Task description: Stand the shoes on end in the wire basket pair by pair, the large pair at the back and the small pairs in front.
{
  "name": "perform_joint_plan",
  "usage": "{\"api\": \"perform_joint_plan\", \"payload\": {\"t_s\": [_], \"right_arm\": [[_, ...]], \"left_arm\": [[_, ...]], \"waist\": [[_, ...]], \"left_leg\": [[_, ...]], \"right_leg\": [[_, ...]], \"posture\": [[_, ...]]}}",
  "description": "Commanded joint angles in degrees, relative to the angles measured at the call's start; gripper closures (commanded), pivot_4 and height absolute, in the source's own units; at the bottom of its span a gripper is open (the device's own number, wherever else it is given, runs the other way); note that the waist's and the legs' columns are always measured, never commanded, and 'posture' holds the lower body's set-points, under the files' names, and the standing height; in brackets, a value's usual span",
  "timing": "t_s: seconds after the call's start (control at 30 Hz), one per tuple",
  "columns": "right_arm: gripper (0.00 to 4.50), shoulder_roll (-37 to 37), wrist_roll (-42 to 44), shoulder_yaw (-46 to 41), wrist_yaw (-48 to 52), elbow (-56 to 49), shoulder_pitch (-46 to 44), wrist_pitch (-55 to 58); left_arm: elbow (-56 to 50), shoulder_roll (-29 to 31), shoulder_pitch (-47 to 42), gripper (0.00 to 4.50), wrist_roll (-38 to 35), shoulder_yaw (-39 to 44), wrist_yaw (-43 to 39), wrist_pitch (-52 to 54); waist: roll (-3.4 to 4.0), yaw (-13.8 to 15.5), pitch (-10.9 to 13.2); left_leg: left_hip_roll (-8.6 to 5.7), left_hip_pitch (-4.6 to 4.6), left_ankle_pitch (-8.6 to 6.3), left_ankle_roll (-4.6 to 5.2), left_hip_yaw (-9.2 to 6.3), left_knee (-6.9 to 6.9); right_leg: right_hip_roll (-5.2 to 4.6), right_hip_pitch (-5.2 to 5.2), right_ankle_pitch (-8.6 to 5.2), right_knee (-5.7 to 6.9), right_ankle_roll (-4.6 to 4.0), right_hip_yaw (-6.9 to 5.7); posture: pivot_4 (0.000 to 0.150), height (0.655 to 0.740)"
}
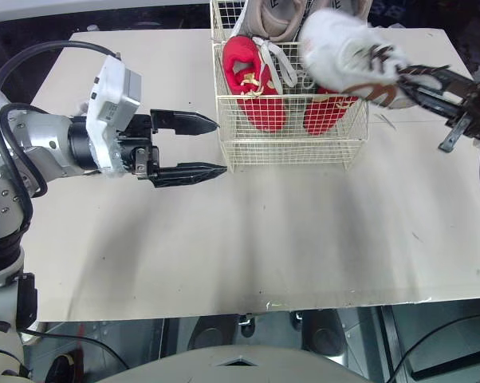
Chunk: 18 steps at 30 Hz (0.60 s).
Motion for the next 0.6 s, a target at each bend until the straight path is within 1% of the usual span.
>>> {"api": "perform_joint_plan", "payload": {"t_s": [0.03,0.17,0.33,0.43,0.53,0.6], "right_arm": [[4.48,-2.8,-7.1,4.2,9.7,-1.1,-4.3,-17.3],[4.48,-1.1,-12.3,11.7,16.0,3.2,-10.5,-33.0],[4.48,3.9,-18.7,20.5,17.6,10.3,-19.0,-49.0],[4.48,5.9,-19.1,23.7,17.3,13.2,-22.6,-54.3],[4.48,7.8,-19.5,26.4,16.1,14.2,-26.1,-57.1],[4.48,8.5,-19.5,27.3,15.1,14.2,-27.6,-58.0]], "left_arm": [[0.5,1.6,0.0,0.00,-0.2,3.0,-2.5,-1.7],[1.0,0.1,-1.0,0.00,-0.7,2.4,-3.3,-2.1],[2.5,-3.2,-3.5,0.00,1.9,-2.6,-3.5,-2.6],[3.4,-3.5,-4.6,0.00,4.7,-6.5,-4.5,-2.7],[5.0,-3.6,-5.2,0.00,9.2,-11.3,-5.9,-3.7],[5.7,-3.8,-5.4,0.00,10.6,-12.8,-6.8,-3.8]], "waist": [[0.00,0.0,0.0],[-0.01,-0.1,0.0],[-0.02,0.0,0.0],[-0.01,0.0,0.0],[-0.01,0.0,0.0],[-0.01,0.0,0.0]], "left_leg": [[0.00,0.00,0.00,0.00,0.01,0.00],[0.01,0.00,0.00,0.00,-0.01,-0.02],[0.02,-0.01,0.01,0.00,-0.02,0.06],[0.01,-0.04,0.01,-0.01,-0.04,0.07],[0.01,-0.06,0.01,-0.01,-0.04,0.06],[0.01,-0.06,0.01,-0.01,-0.05,0.06]], "right_leg": [[0.00,0.00,0.00,-0.01,0.00,0.00],[0.02,-0.01,-0.03,-0.04,0.04,-0.01],[0.02,0.00,0.00,0.01,0.00,-0.03],[0.02,-0.01,0.10,0.03,-0.17,-0.06],[0.02,-0.02,0.10,0.01,-0.18,-0.07],[0.02,-0.02,0.11,0.01,-0.19,-0.08]], "posture": [[0.150,0.6860],[0.150,0.6860],[0.150,0.6860],[0.150,0.6860],[0.150,0.6860],[0.150,0.6860]]}}
